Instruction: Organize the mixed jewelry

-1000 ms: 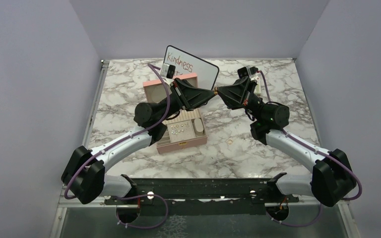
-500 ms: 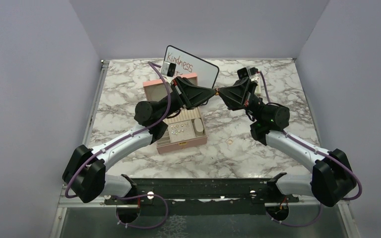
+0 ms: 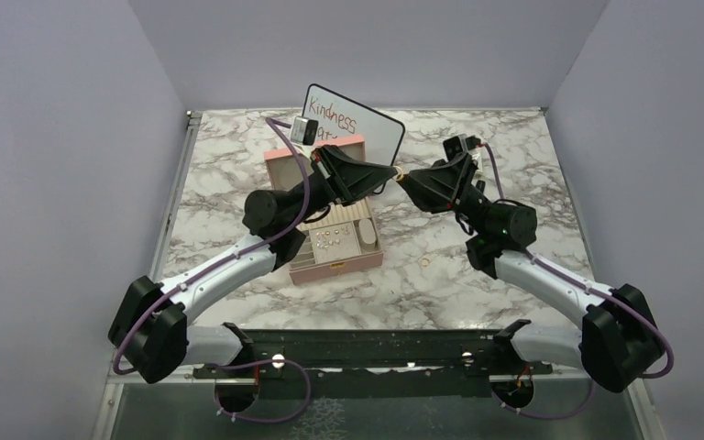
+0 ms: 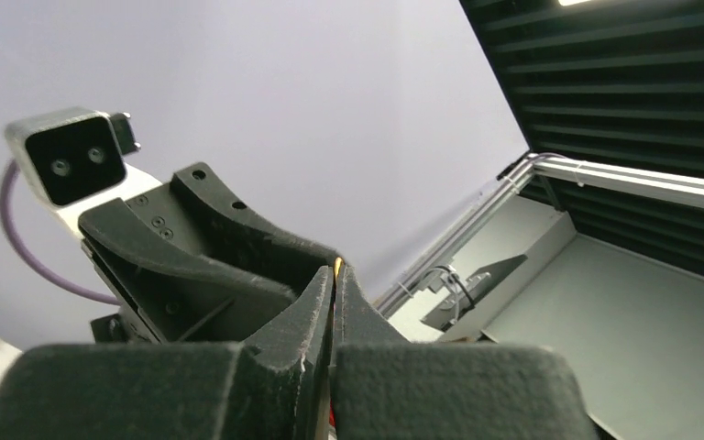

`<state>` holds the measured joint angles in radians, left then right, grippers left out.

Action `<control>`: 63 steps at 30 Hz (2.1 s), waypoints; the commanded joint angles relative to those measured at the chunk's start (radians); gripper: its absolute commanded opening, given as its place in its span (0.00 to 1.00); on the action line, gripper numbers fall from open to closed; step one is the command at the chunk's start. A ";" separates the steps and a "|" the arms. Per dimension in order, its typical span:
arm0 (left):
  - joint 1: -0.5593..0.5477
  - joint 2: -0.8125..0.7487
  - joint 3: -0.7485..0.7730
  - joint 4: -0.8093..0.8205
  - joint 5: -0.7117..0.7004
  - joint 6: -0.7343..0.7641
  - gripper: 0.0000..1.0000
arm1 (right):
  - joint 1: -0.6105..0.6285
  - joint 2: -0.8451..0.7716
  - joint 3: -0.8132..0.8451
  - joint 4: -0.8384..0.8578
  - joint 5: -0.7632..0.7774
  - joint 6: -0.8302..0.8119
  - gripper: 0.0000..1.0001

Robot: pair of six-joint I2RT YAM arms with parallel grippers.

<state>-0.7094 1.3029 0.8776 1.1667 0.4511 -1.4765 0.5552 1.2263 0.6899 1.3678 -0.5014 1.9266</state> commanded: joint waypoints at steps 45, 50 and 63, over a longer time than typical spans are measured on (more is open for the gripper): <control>-0.005 -0.167 -0.121 -0.403 -0.294 0.277 0.00 | 0.007 -0.133 0.041 -0.578 0.121 -0.641 0.25; -0.005 -0.166 -0.120 -0.403 -0.296 0.277 0.00 | 0.008 -0.127 0.037 -0.558 0.110 -0.629 0.14; -0.003 -0.178 -0.150 -0.409 -0.309 0.286 0.24 | 0.007 -0.128 0.090 -0.699 0.093 -0.666 0.01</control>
<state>-0.7094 1.1336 0.7586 0.7578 0.1684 -1.1992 0.5571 1.1000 0.7322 0.7498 -0.4072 1.2964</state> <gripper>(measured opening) 0.094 0.078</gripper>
